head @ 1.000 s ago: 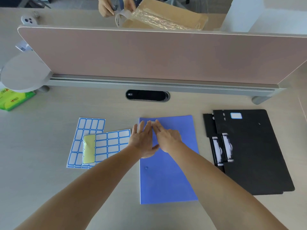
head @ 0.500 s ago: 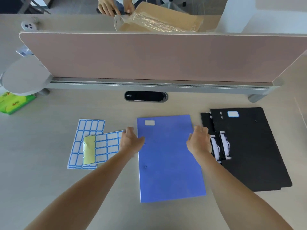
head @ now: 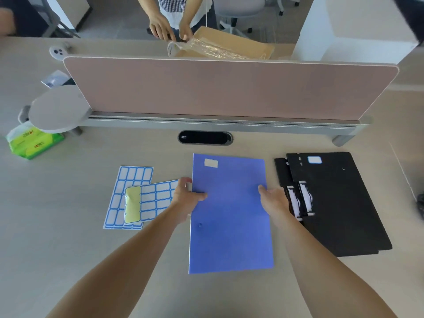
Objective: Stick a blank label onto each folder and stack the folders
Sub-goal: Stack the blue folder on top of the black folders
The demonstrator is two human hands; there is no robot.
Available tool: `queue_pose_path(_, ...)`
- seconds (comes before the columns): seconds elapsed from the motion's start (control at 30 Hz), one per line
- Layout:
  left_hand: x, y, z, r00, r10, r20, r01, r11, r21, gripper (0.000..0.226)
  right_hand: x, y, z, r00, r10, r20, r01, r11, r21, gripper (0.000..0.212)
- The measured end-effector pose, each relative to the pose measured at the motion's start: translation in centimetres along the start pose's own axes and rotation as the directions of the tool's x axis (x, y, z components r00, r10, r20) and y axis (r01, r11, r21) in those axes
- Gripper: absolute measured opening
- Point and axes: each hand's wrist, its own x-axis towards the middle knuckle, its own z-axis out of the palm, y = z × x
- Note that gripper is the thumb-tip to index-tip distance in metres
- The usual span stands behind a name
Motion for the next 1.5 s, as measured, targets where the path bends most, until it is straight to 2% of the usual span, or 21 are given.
queue_pose_path(0.13, -1.5, 0.1, -1.5, 0.993, 0.067, 0.098, -0.059, 0.995, -0.083, 0.028, -2.9, -0.3, -0.8, 0.997, -0.068, -0.037, 0.071, 0.994, 0.082, 0.039)
queue_pose_path(0.2, -2.2, 0.2, -2.1, 0.982, 0.094, 0.165, -0.067, 0.985, -0.162, 0.026, -4.3, 0.1, -1.6, 0.996, -0.067, -0.064, 0.076, 0.987, 0.14, 0.027)
queue_pose_path(0.27, -2.9, 0.5, -2.3, 0.966, 0.118, 0.232, -0.069, 0.976, -0.209, 0.024, -5.7, 0.8, -2.6, 0.993, -0.048, -0.109, 0.069, 0.978, 0.198, 0.023)
queue_pose_path(0.4, -3.9, 1.2, -1.3, 0.928, 0.12, 0.353, -0.019, 0.961, -0.276, 0.021, -8.4, 2.4, -5.3, 0.995, 0.034, -0.097, -0.019, 0.988, 0.151, 0.048)
queue_pose_path(0.5, -4.7, 2.1, 0.5, 0.925, 0.122, 0.361, -0.011, 0.956, -0.293, 0.025, -9.5, 3.3, -7.7, 0.996, 0.057, -0.074, -0.042, 0.979, 0.198, 0.047)
queue_pose_path(0.57, -5.2, 2.6, 2.4, 0.911, 0.167, 0.376, -0.064, 0.96, -0.272, 0.024, -9.6, 3.9, -9.6, 0.994, 0.04, -0.098, -0.016, 0.973, 0.229, 0.045)
queue_pose_path(0.67, -5.8, 2.9, 6.7, 0.895, 0.203, 0.398, -0.167, 0.978, -0.124, 0.029, -8.6, 5.0, -13.0, 0.984, 0.027, -0.175, 0.019, 0.967, 0.255, 0.046)
queue_pose_path(0.77, -6.2, 3.0, 11.7, 0.904, 0.132, 0.406, -0.148, 0.989, 0.008, 0.038, -6.1, 7.0, -16.4, 0.977, 0.035, -0.208, 0.015, 0.972, 0.236, 0.043)
queue_pose_path(0.93, -5.2, 2.6, 20.9, 0.937, 0.081, 0.339, -0.119, 0.989, 0.091, 0.057, -0.2, 11.7, -21.7, 0.984, 0.033, -0.172, -0.006, 0.988, 0.155, 0.044)
queue_pose_path(0.97, -5.4, 2.6, 22.6, 0.95, 0.075, 0.304, -0.113, 0.987, 0.111, 0.051, 1.0, 12.6, -22.6, 0.986, 0.03, -0.164, -0.007, 0.99, 0.138, 0.044)
queue_pose_path(1.03, -5.7, 2.6, 25.5, 0.972, 0.065, 0.224, -0.1, 0.984, 0.15, 0.023, 3.5, 14.1, -24.0, 0.987, 0.027, -0.156, -0.012, 0.995, 0.098, 0.041)
queue_pose_path(1.07, -6.0, 2.8, 26.8, 0.98, 0.054, 0.192, -0.087, 0.982, 0.17, 0.02, 4.6, 14.7, -24.7, 0.989, 0.024, -0.146, -0.014, 0.997, 0.072, 0.038)
queue_pose_path(1.2, -6.1, 2.4, 30.1, 0.991, -0.025, 0.133, -0.004, 0.978, 0.211, 0.014, 8.4, 16.0, -26.1, 0.993, 0.029, -0.112, -0.025, 0.999, 0.035, 0.031)
queue_pose_path(1.27, -5.7, 2.0, 31.2, 0.99, -0.072, 0.119, 0.045, 0.975, 0.217, 0.026, 10.1, 16.5, -26.5, 0.995, 0.018, -0.1, -0.021, 0.999, -0.029, 0.02)
queue_pose_path(1.3, -5.2, 1.7, 31.8, 0.99, -0.095, 0.103, 0.067, 0.967, 0.248, 0.036, 11.0, 16.7, -26.5, 0.996, 0.012, -0.09, -0.017, 0.998, -0.064, 0.022)
queue_pose_path(1.37, -4.1, 1.0, 32.6, 0.991, -0.124, 0.059, 0.101, 0.948, 0.3, 0.051, 12.4, 16.9, -26.3, 0.997, -0.006, -0.074, -0.006, 0.986, -0.166, 0.04)
queue_pose_path(1.43, -4.3, 1.4, 33.4, 0.994, -0.112, 0.018, 0.1, 0.941, 0.324, 0.046, 13.2, 17.0, -26.1, 0.999, 0.002, -0.053, -0.013, 0.975, -0.221, 0.049)
queue_pose_path(1.5, -5.1, 2.1, 33.8, 0.998, -0.057, -0.001, 0.054, 0.938, 0.342, 0.036, 13.8, 17.2, -25.9, 0.999, 0.033, -0.024, -0.036, 0.983, -0.18, 0.054)
